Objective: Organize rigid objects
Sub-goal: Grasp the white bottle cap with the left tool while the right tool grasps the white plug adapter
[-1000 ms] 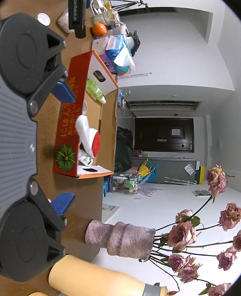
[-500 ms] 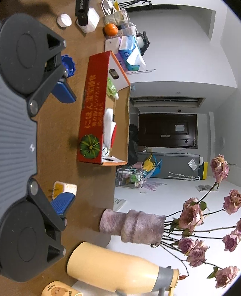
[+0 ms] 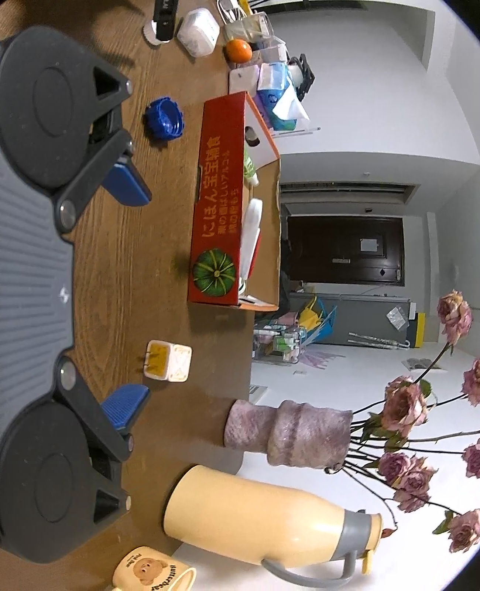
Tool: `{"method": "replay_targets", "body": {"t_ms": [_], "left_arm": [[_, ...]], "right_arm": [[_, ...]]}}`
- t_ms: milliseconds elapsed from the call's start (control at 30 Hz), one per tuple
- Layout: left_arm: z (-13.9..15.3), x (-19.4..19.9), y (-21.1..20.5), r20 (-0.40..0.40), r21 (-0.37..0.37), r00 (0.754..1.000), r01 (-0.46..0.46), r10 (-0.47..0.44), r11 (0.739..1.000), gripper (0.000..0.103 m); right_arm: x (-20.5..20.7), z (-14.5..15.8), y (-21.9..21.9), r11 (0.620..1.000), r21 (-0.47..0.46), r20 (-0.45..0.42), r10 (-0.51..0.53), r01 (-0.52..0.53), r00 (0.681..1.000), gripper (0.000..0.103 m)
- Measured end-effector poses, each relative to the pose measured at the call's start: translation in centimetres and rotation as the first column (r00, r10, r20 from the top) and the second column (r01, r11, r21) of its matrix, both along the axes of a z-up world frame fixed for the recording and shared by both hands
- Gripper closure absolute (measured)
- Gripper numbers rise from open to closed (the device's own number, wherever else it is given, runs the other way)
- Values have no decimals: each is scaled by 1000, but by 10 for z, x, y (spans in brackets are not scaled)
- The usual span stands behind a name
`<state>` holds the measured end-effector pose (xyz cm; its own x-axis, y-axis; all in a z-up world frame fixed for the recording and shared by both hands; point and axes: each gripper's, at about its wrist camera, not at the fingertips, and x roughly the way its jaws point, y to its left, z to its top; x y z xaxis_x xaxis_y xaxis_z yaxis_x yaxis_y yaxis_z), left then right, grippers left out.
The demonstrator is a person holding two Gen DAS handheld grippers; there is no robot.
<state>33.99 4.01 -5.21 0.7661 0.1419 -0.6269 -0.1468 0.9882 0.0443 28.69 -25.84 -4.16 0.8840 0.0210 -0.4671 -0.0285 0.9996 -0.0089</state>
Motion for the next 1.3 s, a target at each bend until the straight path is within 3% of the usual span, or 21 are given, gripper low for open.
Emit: {"method": "replay_targets", "body": {"t_ms": [300,467,900,1300], "left_arm": [[-13,16,6,-48,-20,999,0,-1,1000,35],[-15,19,5,-51,-39,998,24,-26,999,61],[-5,9,1,13,-44,998,55,-55,997,62],[7,5,3,76,-32,996,44,-42,999,62]], "right_arm": [[2,-4,-2,1000,5,-10,-10,10,1000,0],[3,-5,-2,1000,4,-13,-15,15,1000,0],[8,-8,-6,999,7,-19,-31,31,999,0],[36,-16,-28,992,-2,3,-125,125,992,2]]}}
